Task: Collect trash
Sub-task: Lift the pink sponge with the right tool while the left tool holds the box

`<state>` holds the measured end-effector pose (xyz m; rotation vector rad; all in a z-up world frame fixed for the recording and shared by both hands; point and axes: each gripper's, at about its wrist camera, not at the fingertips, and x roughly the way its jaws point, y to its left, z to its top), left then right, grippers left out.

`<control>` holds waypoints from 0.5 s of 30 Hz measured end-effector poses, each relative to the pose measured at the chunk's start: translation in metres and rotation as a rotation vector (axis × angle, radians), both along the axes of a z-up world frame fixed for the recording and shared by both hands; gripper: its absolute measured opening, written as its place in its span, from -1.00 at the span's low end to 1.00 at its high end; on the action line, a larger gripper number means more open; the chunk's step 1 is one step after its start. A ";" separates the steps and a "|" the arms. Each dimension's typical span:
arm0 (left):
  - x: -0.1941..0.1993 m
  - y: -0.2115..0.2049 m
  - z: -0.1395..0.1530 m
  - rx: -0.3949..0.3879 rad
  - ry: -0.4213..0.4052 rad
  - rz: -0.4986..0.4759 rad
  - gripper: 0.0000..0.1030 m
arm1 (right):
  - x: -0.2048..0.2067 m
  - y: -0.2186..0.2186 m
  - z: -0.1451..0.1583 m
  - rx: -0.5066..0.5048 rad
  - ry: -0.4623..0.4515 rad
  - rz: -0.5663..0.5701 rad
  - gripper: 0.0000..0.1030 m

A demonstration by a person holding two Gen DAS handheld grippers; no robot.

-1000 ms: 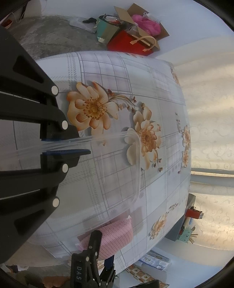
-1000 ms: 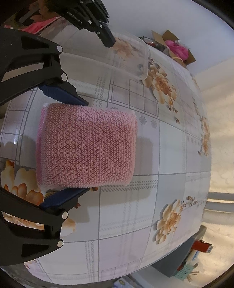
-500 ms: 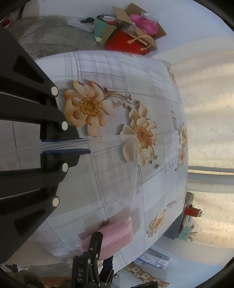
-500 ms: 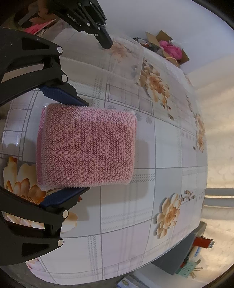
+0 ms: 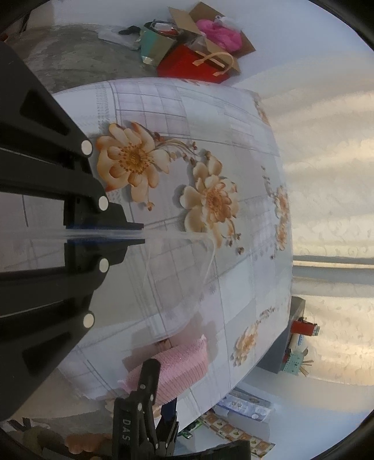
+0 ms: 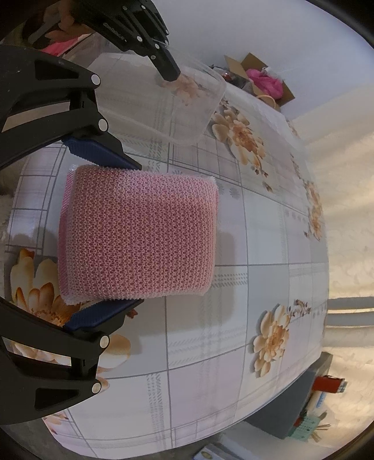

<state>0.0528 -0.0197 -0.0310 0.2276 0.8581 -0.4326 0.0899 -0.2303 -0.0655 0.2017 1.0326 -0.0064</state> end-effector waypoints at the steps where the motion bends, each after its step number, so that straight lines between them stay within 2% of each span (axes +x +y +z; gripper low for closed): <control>1: -0.002 -0.002 0.002 -0.003 -0.004 -0.006 -0.93 | -0.001 -0.001 0.001 0.004 -0.004 -0.003 0.51; 8: -0.006 -0.009 0.021 -0.087 0.019 -0.052 -0.93 | -0.014 -0.015 0.006 0.037 -0.034 -0.042 0.50; 15: -0.009 -0.034 0.044 -0.134 0.015 -0.128 -0.93 | -0.042 -0.042 0.013 0.086 -0.089 -0.128 0.50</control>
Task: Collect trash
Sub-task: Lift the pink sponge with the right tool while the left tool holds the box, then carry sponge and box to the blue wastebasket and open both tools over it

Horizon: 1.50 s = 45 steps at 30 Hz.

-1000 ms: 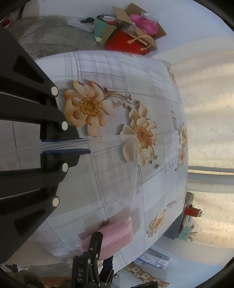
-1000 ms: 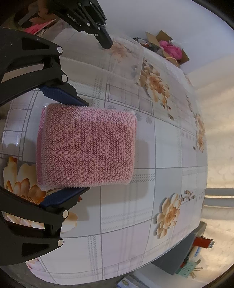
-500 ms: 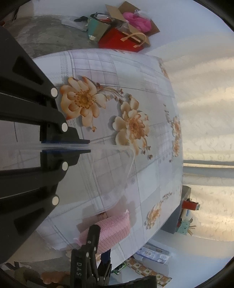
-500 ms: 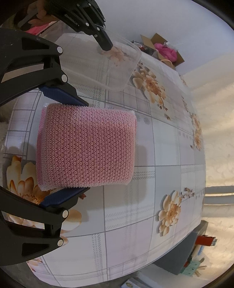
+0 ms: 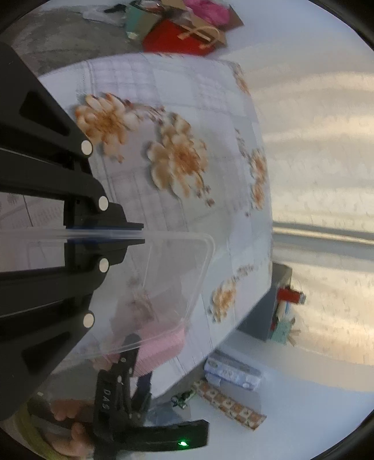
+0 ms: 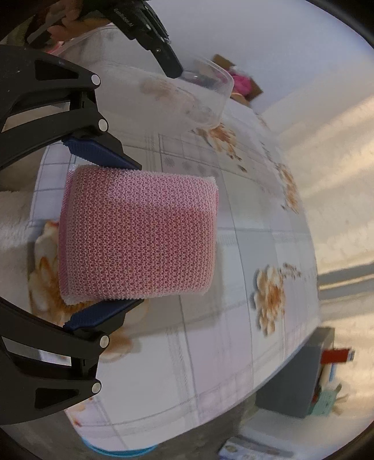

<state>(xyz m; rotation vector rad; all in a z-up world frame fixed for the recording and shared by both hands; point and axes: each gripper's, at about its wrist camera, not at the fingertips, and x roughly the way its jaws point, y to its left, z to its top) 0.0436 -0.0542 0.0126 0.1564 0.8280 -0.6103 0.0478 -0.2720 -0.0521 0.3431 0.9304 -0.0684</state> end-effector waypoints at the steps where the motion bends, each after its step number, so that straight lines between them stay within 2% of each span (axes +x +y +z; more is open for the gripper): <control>1: -0.001 -0.007 0.004 -0.007 -0.004 -0.018 -0.93 | -0.005 -0.005 0.001 0.006 -0.008 -0.016 0.50; 8: -0.005 -0.069 0.029 -0.042 -0.021 -0.162 -0.93 | -0.051 -0.054 0.018 0.049 -0.095 -0.159 0.50; 16: -0.023 -0.190 0.049 -0.056 0.006 -0.379 -0.93 | -0.137 -0.142 0.028 0.066 -0.182 -0.409 0.50; 21: -0.041 -0.287 0.041 -0.026 0.073 -0.527 -0.93 | -0.199 -0.211 0.014 0.076 -0.184 -0.606 0.50; 27: -0.076 -0.419 -0.011 0.117 0.209 -0.679 -0.93 | -0.258 -0.289 -0.028 0.111 -0.129 -0.797 0.50; 29: -0.086 -0.462 -0.037 0.181 0.261 -0.699 -0.93 | -0.268 -0.315 -0.048 0.136 -0.097 -0.834 0.50; 32: -0.096 -0.518 -0.076 0.287 0.296 -0.697 -0.93 | -0.274 -0.351 -0.077 0.204 -0.054 -0.857 0.50; 36: -0.098 -0.573 -0.133 0.411 0.343 -0.648 -0.93 | -0.264 -0.397 -0.126 0.315 0.009 -0.854 0.50; 40: -0.097 -0.616 -0.184 0.517 0.325 -0.605 -0.93 | -0.251 -0.432 -0.160 0.412 0.029 -0.855 0.50; 43: -0.093 -0.633 -0.212 0.543 0.320 -0.575 -0.93 | -0.237 -0.457 -0.182 0.457 0.040 -0.862 0.51; 45: -0.088 -0.643 -0.225 0.525 0.323 -0.571 -0.83 | -0.235 -0.465 -0.185 0.458 0.044 -0.863 0.53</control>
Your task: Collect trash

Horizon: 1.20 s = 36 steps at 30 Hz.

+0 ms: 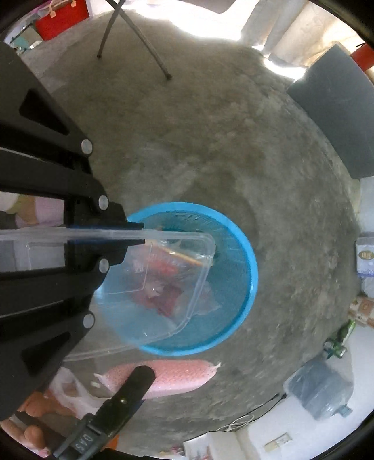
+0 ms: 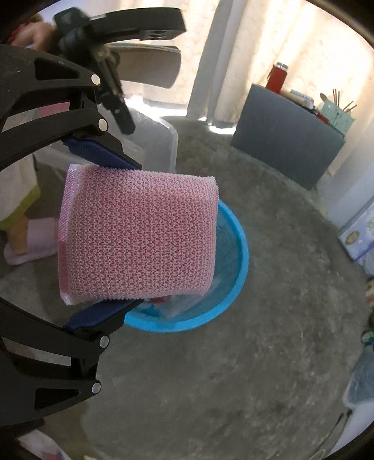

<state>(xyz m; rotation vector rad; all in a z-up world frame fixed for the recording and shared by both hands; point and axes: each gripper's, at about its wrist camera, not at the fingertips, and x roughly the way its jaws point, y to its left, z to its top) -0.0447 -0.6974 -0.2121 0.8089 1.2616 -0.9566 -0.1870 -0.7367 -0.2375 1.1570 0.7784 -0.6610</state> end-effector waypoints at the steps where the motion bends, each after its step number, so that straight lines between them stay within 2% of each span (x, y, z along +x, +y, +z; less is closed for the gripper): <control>1: 0.002 -0.003 -0.004 -0.006 0.015 0.000 -0.54 | 0.005 -0.007 -0.007 -0.002 0.009 0.003 0.55; 2: 0.002 -0.004 -0.008 -0.010 0.030 0.004 -0.07 | 0.006 -0.008 -0.012 0.002 0.014 0.007 0.55; 3: 0.007 0.000 -0.009 -0.016 0.037 0.014 0.06 | 0.007 -0.010 -0.018 0.015 0.021 0.008 0.55; 8: 0.017 0.003 0.000 -0.099 0.110 0.060 0.20 | 0.014 -0.019 -0.039 0.024 0.052 0.023 0.56; 16: 0.014 0.006 0.041 -0.180 0.118 0.060 0.26 | 0.009 -0.016 -0.024 -0.056 0.058 0.016 0.62; 21: 0.011 0.031 0.087 -0.249 0.134 0.019 0.31 | -0.004 -0.021 -0.011 -0.094 0.054 -0.042 0.62; 25: 0.016 0.068 0.133 -0.302 0.123 -0.026 0.39 | -0.018 -0.016 0.001 -0.108 0.036 -0.075 0.62; 31: 0.027 0.154 0.203 -0.431 0.139 -0.039 0.55 | -0.047 0.022 0.036 -0.155 -0.003 -0.104 0.62; 36: 0.032 0.263 0.254 -0.584 0.025 -0.033 0.74 | -0.061 0.083 0.080 -0.256 -0.016 -0.079 0.62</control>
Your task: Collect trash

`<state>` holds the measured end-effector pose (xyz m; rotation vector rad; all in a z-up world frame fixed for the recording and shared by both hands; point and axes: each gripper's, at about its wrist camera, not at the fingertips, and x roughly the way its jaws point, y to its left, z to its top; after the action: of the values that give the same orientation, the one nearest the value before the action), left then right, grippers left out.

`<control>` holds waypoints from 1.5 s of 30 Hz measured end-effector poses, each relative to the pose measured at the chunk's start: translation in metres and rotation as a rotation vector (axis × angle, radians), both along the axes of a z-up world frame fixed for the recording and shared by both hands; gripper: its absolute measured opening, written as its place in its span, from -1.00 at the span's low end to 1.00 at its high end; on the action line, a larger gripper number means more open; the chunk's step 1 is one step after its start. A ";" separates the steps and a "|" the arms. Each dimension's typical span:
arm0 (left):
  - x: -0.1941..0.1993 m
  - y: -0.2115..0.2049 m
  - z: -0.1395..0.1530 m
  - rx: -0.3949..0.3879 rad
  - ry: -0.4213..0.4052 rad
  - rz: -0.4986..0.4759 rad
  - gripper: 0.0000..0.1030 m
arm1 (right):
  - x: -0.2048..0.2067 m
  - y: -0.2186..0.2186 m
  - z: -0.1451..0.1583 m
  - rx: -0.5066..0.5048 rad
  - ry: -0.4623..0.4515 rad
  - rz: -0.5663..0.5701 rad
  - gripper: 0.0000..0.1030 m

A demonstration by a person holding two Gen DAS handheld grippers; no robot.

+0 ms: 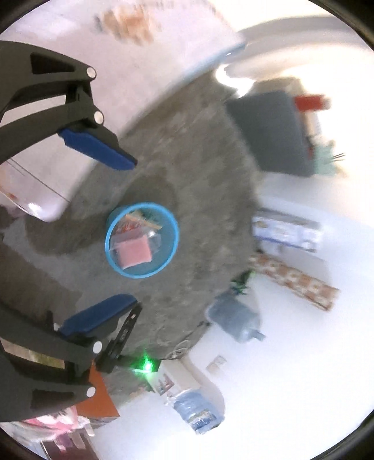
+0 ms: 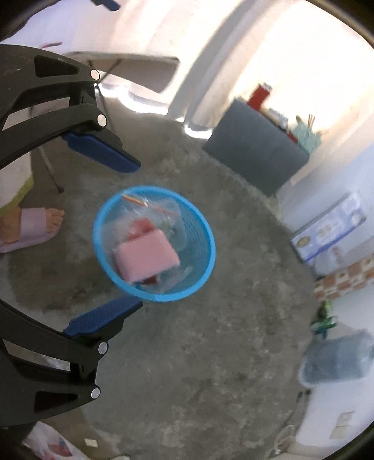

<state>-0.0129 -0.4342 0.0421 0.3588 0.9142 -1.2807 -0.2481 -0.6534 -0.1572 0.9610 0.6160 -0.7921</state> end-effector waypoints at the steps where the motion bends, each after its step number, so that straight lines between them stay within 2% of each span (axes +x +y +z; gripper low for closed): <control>1: 0.000 0.026 0.008 -0.033 -0.033 0.021 0.80 | -0.001 0.019 0.012 -0.023 -0.004 0.015 0.62; 4: -0.002 0.091 0.021 -0.101 -0.091 0.071 0.88 | 0.002 0.071 0.041 -0.090 -0.010 0.064 0.66; 8: -0.004 0.172 0.022 -0.146 -0.146 0.190 0.89 | 0.020 0.134 0.075 -0.192 0.003 0.159 0.70; 12: -0.009 0.227 0.011 -0.155 -0.163 0.296 0.89 | 0.042 0.189 0.108 -0.304 0.001 0.243 0.84; 15: -0.016 0.258 0.002 -0.154 -0.207 0.364 0.89 | 0.059 0.227 0.127 -0.382 0.010 0.279 0.84; 17: -0.022 0.275 -0.004 -0.159 -0.230 0.423 0.89 | 0.068 0.248 0.133 -0.420 0.033 0.260 0.84; 20: -0.033 0.287 -0.013 -0.155 -0.288 0.482 0.89 | 0.080 0.279 0.136 -0.467 0.052 0.234 0.84; 23: -0.043 0.295 -0.017 -0.141 -0.309 0.500 0.89 | 0.094 0.306 0.134 -0.510 0.114 0.248 0.84; 27: -0.044 0.298 -0.023 -0.137 -0.295 0.521 0.89 | 0.101 0.328 0.133 -0.572 0.184 0.283 0.84; 31: -0.038 0.298 -0.030 -0.106 -0.240 0.607 0.89 | 0.099 0.349 0.143 -0.611 0.202 0.271 0.84; 34: -0.035 0.300 -0.035 -0.084 -0.222 0.652 0.89 | 0.096 0.351 0.146 -0.616 0.205 0.251 0.84; 38: -0.036 0.298 -0.036 -0.063 -0.275 0.705 0.89 | 0.097 0.357 0.145 -0.629 0.231 0.231 0.84; 45: -0.036 0.280 -0.040 -0.007 -0.335 0.707 0.89 | 0.104 0.348 0.138 -0.618 0.260 0.215 0.84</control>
<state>-0.0492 -0.1539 0.0017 0.2038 0.6585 -0.5506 -0.1444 -0.3051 -0.0187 0.2247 0.6312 -0.8489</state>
